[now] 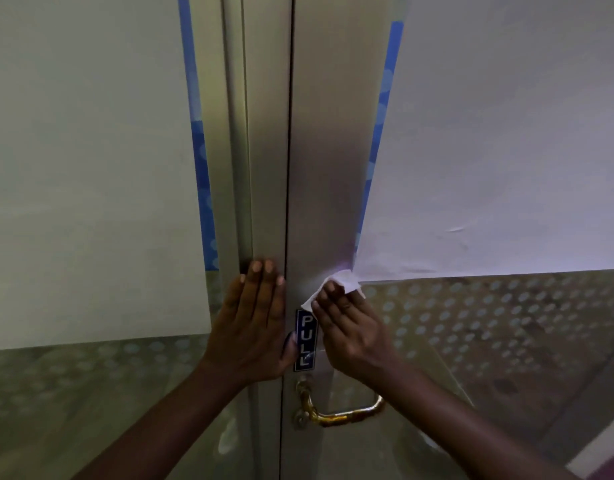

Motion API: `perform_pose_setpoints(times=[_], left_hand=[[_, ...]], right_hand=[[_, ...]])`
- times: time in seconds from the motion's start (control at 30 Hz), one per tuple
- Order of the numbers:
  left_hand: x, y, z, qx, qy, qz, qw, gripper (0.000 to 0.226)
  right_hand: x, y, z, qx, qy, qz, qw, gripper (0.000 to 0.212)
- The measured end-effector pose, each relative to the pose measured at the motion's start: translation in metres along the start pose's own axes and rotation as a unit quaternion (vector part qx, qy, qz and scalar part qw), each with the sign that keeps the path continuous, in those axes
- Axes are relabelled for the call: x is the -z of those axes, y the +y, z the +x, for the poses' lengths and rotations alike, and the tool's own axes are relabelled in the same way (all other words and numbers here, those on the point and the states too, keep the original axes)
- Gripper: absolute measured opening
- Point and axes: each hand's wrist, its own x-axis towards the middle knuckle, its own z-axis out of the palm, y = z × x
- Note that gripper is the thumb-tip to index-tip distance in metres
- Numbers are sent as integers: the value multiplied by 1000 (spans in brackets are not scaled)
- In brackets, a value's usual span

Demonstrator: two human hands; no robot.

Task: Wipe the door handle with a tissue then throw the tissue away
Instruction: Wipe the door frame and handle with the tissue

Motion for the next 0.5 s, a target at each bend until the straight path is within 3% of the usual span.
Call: perform_pose_setpoints(times=[0.13,0.33,0.4,0.5], left_hand=[[0,0,0,0,3,-3,1000,86],[2,0,2,1,2,5,1000,81],[2,0,2,0,3,4,1000,82],[2,0,3,0,7,6,1000,84]], right_hand=[[9,15,-28,101,-82,-1,992,41],[33,28,-35,236,-203,-32,950,34],[40,33,-18,232,-205,-39,950,36],[40,39,8,126,-134,-37,982,37]])
